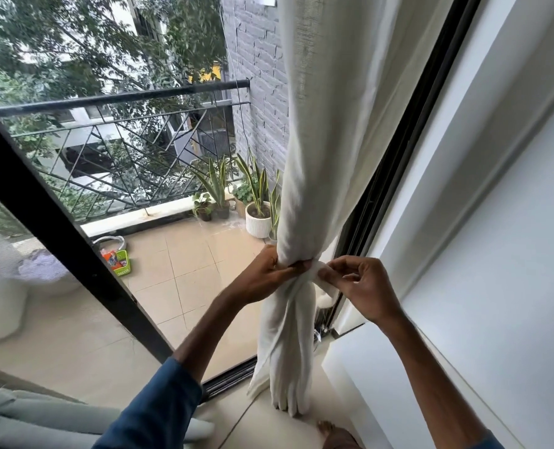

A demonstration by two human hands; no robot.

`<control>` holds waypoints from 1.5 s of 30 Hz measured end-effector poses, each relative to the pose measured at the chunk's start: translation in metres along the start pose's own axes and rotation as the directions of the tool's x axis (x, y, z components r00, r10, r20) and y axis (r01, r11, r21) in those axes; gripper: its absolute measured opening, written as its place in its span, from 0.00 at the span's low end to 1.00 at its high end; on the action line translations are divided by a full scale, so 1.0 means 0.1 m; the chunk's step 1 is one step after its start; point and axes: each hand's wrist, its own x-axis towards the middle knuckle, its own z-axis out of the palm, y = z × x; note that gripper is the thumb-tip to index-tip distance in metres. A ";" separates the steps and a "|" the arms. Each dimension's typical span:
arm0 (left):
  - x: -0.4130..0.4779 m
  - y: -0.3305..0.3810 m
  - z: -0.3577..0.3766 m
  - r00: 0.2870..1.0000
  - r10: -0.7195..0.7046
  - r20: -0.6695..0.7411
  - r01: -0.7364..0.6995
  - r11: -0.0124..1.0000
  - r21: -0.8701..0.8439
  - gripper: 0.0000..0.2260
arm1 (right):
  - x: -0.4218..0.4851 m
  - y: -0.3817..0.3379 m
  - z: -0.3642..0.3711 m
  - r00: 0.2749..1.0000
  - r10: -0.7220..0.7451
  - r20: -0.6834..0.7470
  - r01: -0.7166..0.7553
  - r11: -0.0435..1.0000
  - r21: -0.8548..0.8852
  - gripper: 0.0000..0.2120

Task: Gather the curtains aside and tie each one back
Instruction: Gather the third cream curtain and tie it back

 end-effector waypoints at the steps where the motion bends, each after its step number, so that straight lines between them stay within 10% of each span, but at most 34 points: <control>1: 0.01 -0.01 0.00 1.000 0.009 -0.013 -0.007 0.996 0.086 0.12 | 0.01 0.00 0.01 0.999 -0.018 -0.049 0.015 0.998 -0.061 0.05; 11: 0.00 0.00 0.08 0.999 0.034 0.041 -0.039 0.993 0.108 0.12 | 0.07 -0.11 0.36 0.936 -0.103 -0.336 0.038 0.980 -0.193 0.09; 15: 0.00 0.03 0.02 0.999 0.032 -0.026 -0.027 0.986 0.164 0.12 | 0.06 -0.13 0.46 0.967 -0.036 -0.254 0.010 0.995 -0.102 0.05; 20: 0.05 -0.02 -0.04 0.995 0.001 0.101 -0.065 0.768 0.637 0.15 | 0.08 -0.14 0.49 0.991 -0.015 -0.133 0.021 0.999 0.045 0.08; 25: 0.01 -0.04 -0.07 0.989 -0.026 0.147 -0.078 0.753 0.653 0.16 | 0.05 0.01 0.55 0.991 0.085 0.101 -0.111 0.954 0.280 0.15; 31: -0.03 0.07 -0.18 0.988 0.039 0.150 -0.105 0.881 0.461 0.15 | -0.01 0.10 0.69 0.994 0.028 0.101 -0.039 0.994 0.107 0.20; 35: -0.07 -0.02 -0.22 0.999 0.029 -0.017 -0.009 0.708 0.706 0.29 | -0.07 0.06 0.77 0.998 0.030 0.049 -0.031 0.999 0.023 0.18; 45: -0.21 0.09 -0.43 1.000 0.009 0.003 -0.008 0.651 0.759 0.41 | -0.18 0.06 0.86 0.997 -0.035 -0.069 0.024 0.988 -0.154 0.23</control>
